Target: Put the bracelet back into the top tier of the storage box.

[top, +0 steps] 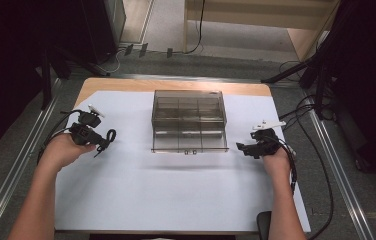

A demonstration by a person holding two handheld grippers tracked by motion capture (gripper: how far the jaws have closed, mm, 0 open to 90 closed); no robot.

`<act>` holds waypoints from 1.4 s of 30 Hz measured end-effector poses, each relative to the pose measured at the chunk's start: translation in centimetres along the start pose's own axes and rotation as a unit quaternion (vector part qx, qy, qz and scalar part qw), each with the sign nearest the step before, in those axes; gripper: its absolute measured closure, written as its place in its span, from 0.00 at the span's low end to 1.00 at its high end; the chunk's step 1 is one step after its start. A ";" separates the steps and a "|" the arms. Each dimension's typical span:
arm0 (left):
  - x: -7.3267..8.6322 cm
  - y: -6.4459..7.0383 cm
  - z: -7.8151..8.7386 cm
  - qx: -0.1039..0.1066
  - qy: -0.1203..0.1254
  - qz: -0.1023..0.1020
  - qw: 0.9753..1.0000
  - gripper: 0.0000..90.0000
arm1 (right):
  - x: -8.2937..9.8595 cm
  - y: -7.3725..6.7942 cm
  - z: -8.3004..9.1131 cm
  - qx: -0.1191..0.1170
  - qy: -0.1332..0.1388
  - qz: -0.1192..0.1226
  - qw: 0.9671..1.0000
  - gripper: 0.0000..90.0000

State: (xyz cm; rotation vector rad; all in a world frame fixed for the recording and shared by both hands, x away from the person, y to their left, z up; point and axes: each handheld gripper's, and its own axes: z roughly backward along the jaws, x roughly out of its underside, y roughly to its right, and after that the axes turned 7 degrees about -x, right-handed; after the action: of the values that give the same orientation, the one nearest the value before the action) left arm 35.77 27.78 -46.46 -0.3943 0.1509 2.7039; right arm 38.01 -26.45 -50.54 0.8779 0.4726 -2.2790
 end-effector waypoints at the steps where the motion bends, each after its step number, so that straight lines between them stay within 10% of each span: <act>1: 0.0 0.2 0.1 -0.003 -0.002 0.002 1.000 0.89 | 0.0 0.0 0.0 0.000 0.000 0.000 1.000 0.30; 42: -5.8 7.4 5.8 0.036 0.023 -0.064 0.997 0.89 | -0.4 -0.1 -0.2 -0.012 0.006 -0.014 1.000 0.27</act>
State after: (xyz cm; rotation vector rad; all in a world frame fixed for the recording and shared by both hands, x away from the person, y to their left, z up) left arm 36.42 19.79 -38.81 -0.4303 0.2285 2.5563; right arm 38.26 -26.14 -50.37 0.8777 0.5190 -2.2900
